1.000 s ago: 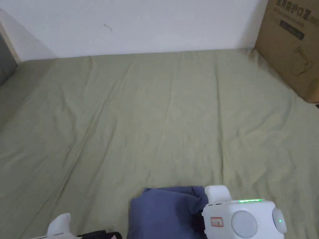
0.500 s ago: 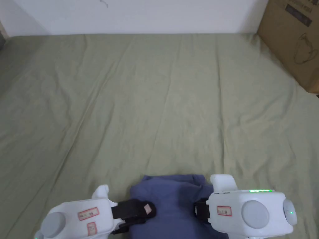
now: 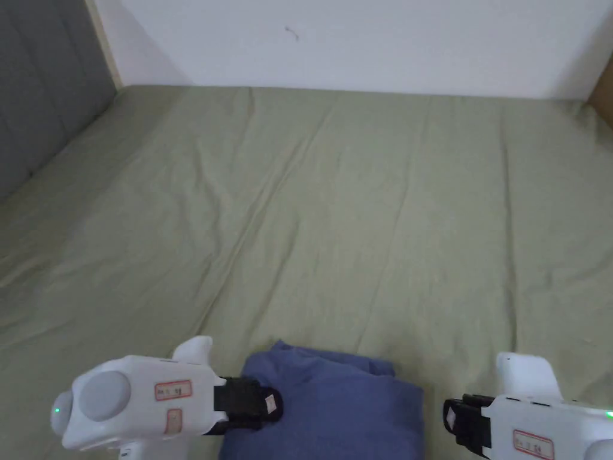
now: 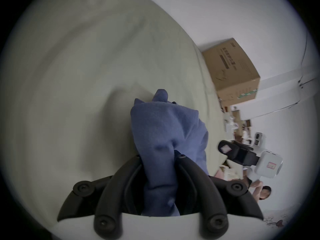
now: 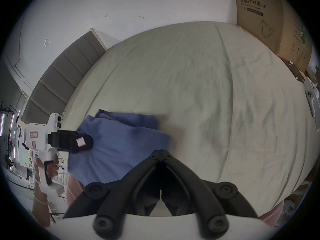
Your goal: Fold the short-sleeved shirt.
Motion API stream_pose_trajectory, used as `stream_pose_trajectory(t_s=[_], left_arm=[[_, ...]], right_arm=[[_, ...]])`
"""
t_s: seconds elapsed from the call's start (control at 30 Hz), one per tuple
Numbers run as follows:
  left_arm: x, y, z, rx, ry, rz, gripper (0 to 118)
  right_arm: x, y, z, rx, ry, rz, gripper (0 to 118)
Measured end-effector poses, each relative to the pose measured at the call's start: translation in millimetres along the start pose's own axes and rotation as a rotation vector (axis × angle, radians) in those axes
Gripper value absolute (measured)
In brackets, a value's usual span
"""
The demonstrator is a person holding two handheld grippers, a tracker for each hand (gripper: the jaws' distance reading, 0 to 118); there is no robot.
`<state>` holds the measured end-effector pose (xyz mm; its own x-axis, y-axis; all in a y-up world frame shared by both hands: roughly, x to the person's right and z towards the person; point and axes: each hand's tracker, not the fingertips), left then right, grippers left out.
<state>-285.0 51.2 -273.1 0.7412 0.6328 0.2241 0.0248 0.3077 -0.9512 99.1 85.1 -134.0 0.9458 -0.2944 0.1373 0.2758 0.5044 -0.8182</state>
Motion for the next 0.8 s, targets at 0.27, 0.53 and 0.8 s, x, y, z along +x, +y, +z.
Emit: stream_pose_trajectory(t_s=[0.27,0.53,0.8], left_arm=[[-79,68,93,0.023,0.683,-0.161,22],[-140,113,99,-0.046,1.310,-0.308,52],[-92,108,123,0.135,1.030,-0.123,96]], right_arm=[[-1,1,-17,-0.030,0.000,-0.006,0],[2,-5,-28,-0.073,-0.009,-0.025,0],[10,-9,-23,-0.086,-0.010,-0.026,0]])
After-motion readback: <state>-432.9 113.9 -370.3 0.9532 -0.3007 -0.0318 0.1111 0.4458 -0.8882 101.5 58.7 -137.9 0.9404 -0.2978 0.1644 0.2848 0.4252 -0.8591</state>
